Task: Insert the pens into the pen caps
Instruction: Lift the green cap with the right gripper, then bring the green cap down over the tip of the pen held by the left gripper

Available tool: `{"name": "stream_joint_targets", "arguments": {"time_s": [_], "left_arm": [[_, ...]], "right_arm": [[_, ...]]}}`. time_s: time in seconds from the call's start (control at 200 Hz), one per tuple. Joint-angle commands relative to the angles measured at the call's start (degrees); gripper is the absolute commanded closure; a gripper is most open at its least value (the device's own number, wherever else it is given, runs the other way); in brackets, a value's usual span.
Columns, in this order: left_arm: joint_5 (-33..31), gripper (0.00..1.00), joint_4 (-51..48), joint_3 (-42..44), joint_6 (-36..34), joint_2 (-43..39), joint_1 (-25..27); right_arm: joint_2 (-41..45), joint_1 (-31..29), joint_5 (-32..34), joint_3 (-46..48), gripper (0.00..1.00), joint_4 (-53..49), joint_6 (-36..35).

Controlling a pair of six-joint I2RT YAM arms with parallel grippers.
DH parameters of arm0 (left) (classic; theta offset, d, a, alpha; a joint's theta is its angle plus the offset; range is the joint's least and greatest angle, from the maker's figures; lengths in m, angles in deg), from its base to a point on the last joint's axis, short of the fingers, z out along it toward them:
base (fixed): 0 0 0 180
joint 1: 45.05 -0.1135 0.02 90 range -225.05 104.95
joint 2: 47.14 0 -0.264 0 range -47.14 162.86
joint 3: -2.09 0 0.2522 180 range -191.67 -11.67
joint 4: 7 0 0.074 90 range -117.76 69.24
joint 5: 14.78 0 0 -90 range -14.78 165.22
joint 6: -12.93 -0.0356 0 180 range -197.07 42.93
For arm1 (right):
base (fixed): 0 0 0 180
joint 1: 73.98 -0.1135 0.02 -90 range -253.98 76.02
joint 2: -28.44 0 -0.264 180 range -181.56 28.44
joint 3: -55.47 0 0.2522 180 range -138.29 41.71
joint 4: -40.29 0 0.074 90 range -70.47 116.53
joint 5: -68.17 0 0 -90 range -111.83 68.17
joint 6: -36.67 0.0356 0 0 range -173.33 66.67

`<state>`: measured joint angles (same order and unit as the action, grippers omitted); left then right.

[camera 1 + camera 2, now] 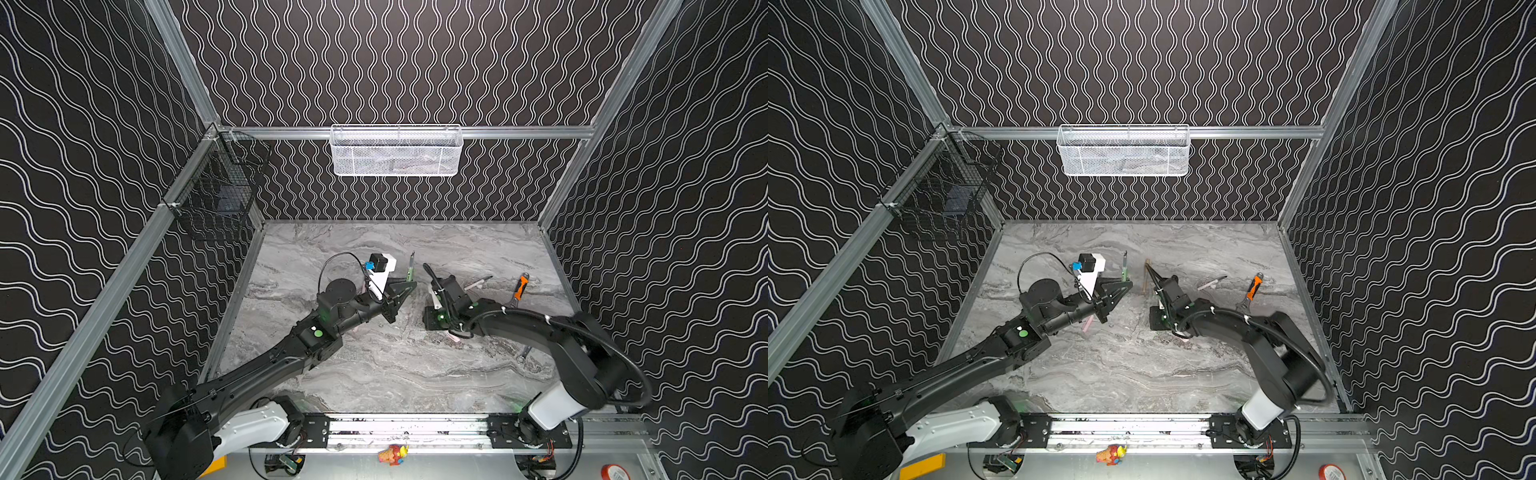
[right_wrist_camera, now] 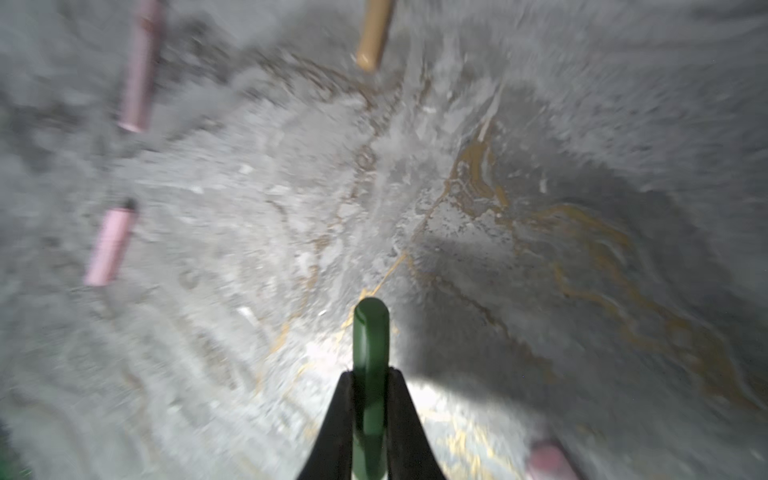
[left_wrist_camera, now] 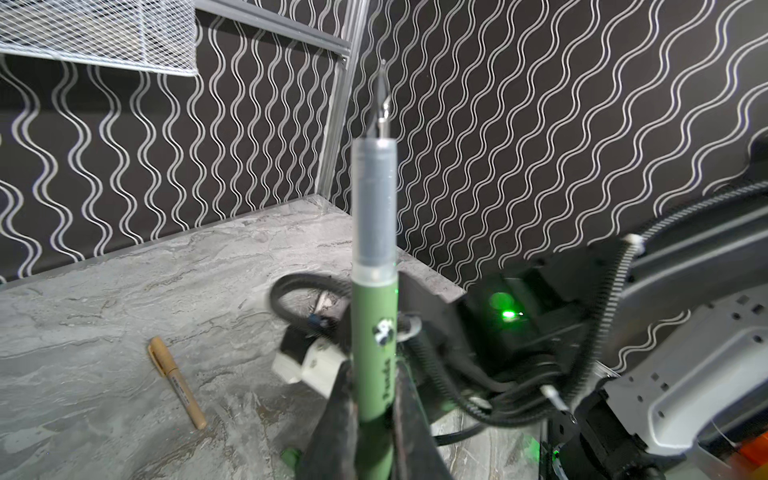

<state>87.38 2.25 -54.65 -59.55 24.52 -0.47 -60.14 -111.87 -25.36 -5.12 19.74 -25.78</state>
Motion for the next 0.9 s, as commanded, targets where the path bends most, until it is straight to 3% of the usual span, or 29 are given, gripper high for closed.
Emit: {"name": "stream_joint_targets", "arguments": {"time_s": [0.0, 0.195, 0.36, 0.606, 0.896], "left_arm": [[-2.2, 1.0, 1.6, 0.3, -1.6, -0.8, -0.1], [-4.0, 1.0, 1.7, 0.9, -2.6, -2.5, -0.1], [-3.0, 1.0, 1.8, 0.7, -2.6, -2.3, -0.1], [0.1, 1.0, 1.3, -0.3, -2.5, -0.8, -0.1], [2.1, 1.0, 0.6, -1.1, -2.2, 0.6, -0.2]], "right_arm": [[7.4, -0.1, 0.6, 4.1, 0.89, 10.5, 1.8], [26.2, -0.1, 5.1, 12.8, 0.89, 26.9, 2.8], [33.8, -0.1, 6.4, 9.0, 0.89, 30.7, -1.4], [34.1, -0.3, 4.5, 2.9, 0.88, 41.2, -6.0], [28.7, -3.8, 0.4, -5.4, 0.88, 41.7, -8.1]]}}
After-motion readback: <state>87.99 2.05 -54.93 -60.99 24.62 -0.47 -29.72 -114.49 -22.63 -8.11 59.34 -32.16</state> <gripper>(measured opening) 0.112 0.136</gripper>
